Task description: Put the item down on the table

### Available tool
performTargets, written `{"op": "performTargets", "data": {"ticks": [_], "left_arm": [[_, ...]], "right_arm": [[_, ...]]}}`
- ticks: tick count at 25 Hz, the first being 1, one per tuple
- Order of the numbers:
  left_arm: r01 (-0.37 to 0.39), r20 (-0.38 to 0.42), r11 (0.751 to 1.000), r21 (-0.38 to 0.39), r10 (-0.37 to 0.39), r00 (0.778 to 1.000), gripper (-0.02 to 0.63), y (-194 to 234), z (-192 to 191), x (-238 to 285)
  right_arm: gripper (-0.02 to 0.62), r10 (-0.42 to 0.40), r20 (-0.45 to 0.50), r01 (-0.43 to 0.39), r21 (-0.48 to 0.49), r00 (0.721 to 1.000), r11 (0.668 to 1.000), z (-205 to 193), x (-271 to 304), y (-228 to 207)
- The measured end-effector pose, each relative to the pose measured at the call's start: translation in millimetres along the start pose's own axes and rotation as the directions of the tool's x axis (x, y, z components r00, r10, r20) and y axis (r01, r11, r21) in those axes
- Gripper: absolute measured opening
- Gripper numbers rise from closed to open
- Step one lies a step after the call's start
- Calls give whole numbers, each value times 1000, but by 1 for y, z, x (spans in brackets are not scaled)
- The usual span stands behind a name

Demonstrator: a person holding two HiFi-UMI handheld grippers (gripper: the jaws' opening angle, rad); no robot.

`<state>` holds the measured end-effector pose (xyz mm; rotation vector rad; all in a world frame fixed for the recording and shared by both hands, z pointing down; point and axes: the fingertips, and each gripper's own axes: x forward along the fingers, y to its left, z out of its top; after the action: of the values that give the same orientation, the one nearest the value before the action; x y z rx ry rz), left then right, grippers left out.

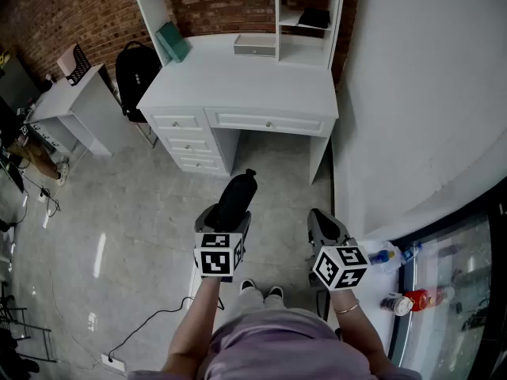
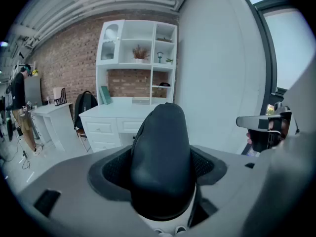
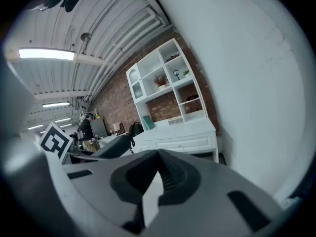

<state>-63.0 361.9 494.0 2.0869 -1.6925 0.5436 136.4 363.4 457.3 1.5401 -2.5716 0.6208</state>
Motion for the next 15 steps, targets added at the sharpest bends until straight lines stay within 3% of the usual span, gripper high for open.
{"op": "performTargets", "data": {"ticks": [15], "left_arm": [[-10, 1, 1000, 4, 10, 1000, 344, 5, 30, 44]], "right_arm": [[2, 41, 36, -40, -18, 998, 999, 21, 35, -20]]}}
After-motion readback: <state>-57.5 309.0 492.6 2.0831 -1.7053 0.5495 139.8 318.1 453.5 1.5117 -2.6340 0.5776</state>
